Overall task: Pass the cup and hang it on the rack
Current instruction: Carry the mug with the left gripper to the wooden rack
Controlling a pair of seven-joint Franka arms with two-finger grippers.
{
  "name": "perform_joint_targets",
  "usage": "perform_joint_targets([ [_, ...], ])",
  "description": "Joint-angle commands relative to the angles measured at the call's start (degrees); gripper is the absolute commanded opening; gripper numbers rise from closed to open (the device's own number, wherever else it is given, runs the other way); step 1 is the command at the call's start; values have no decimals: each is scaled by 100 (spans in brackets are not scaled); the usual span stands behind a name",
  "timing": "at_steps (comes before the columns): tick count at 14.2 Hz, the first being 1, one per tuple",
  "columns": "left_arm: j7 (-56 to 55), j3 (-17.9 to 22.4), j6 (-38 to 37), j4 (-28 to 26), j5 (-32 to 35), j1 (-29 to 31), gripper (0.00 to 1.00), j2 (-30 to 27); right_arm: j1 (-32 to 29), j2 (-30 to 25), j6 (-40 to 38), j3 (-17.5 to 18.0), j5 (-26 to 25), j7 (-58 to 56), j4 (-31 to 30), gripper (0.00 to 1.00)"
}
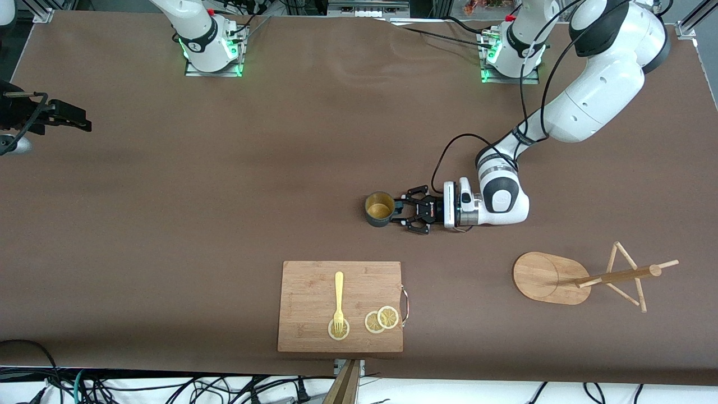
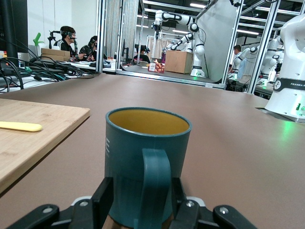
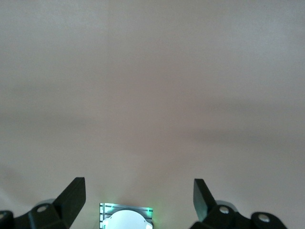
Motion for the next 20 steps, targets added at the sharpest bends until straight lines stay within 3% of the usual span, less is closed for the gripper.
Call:
perform_joint_targets([
  [1, 318, -19, 42, 60, -172, -18, 29, 12, -68, 40, -112, 44, 82, 57, 108, 100],
  [3, 345, 7, 33, 130, -189, -9, 1, 12, -68, 40, -112, 44, 82, 57, 108, 100],
  [7, 354, 25, -11, 43, -224, 140, 0, -119, -77, 40, -121, 36, 82, 39, 99, 100],
  [13, -356, 332, -545, -1097, -145, 904, 0, -1638, -77, 40, -165, 27, 144, 57, 99, 100],
  [15, -1477, 569, -993, -1783, -154, 1185, 0, -2279, -77, 49, -165, 27, 144, 57, 99, 100],
  [17, -2148, 1007, -1476, -2004, -154, 1231, 0, -2694, -77, 49, -165, 27, 144, 57, 99, 100],
  [20, -4218, 1649, -2706, -2383, 3, 1387, 0, -3107, -77, 49, -165, 27, 144, 57, 99, 100],
])
